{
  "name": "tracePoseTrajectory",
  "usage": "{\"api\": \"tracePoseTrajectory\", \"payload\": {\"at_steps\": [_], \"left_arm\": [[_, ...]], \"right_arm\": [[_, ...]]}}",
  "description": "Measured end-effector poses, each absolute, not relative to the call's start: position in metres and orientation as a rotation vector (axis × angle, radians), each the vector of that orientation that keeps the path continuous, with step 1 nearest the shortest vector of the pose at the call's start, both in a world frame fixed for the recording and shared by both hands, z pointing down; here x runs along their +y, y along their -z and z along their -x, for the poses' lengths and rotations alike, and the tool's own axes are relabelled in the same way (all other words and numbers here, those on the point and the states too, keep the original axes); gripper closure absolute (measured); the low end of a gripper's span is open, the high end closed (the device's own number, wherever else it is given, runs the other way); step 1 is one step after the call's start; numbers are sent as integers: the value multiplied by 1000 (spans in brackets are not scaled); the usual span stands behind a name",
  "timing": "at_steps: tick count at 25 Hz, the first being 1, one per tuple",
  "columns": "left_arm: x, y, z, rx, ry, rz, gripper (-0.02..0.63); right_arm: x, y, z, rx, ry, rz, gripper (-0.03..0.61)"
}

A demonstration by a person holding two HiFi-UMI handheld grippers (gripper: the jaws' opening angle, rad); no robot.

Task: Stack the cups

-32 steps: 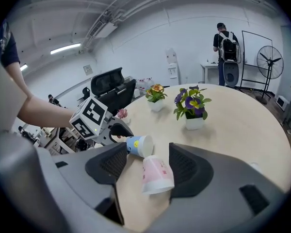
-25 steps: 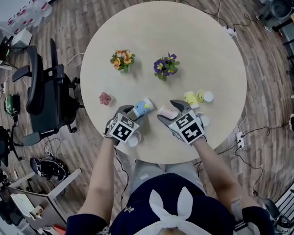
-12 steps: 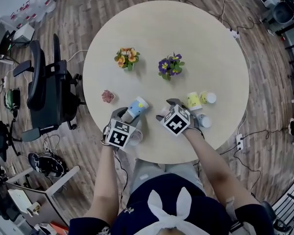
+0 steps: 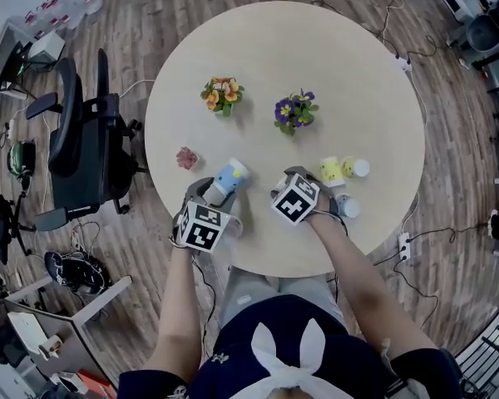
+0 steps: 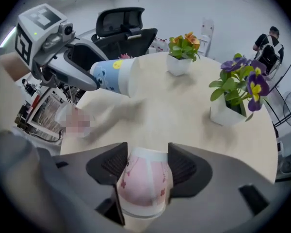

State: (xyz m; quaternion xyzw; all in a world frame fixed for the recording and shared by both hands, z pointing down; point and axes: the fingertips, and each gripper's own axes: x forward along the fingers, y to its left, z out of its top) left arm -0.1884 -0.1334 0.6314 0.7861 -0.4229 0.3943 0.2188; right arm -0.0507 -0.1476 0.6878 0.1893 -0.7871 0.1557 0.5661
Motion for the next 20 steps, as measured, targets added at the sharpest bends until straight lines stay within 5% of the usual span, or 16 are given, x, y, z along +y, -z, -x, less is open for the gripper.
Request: {"api": "tracePoseTrajectory", "payload": {"at_steps": [20], "left_arm": [[-133, -581, 172, -1286, -1044, -2146, 353]], "right_arm": [[-145, -578, 17, -2191, -403, -795, 314]]}}
